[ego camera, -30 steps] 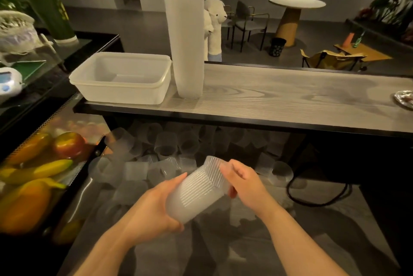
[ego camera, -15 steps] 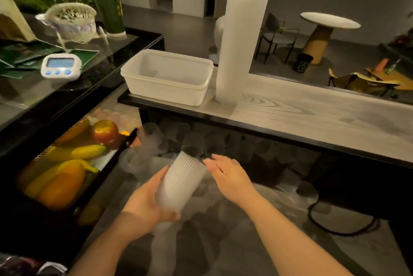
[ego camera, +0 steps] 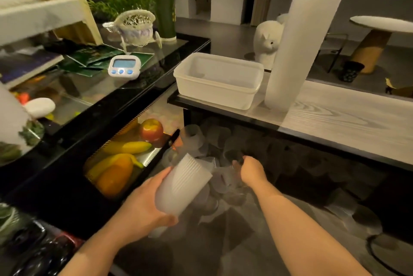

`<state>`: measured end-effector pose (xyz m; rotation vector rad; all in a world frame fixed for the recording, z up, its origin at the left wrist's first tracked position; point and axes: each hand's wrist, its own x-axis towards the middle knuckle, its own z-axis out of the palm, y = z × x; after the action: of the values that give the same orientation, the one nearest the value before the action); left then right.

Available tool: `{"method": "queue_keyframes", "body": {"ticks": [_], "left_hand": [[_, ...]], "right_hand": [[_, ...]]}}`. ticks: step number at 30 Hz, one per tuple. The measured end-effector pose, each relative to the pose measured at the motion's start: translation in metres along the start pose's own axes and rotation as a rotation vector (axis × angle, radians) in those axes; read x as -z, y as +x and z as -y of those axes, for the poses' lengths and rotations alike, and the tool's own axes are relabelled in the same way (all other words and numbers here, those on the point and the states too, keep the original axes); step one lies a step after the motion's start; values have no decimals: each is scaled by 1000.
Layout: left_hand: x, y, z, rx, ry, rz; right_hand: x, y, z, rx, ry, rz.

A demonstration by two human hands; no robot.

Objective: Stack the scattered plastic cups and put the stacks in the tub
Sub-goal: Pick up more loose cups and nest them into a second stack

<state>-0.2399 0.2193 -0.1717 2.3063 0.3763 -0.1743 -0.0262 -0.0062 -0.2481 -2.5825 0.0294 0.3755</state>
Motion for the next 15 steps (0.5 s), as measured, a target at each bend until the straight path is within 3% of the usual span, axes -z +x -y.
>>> {"method": "queue_keyframes", "body": {"ticks": [6,10,15], "left_hand": [[-9,6,-12,-45,44,49],[-30,17,-41,-128,114,92],[-55,16,-84,-289,177,149]], "right_hand": [[38,-49,-14,175,197,-274],[79,-85,-43,278,299,-191],[119,-107,-74,321,227,-97]]}}
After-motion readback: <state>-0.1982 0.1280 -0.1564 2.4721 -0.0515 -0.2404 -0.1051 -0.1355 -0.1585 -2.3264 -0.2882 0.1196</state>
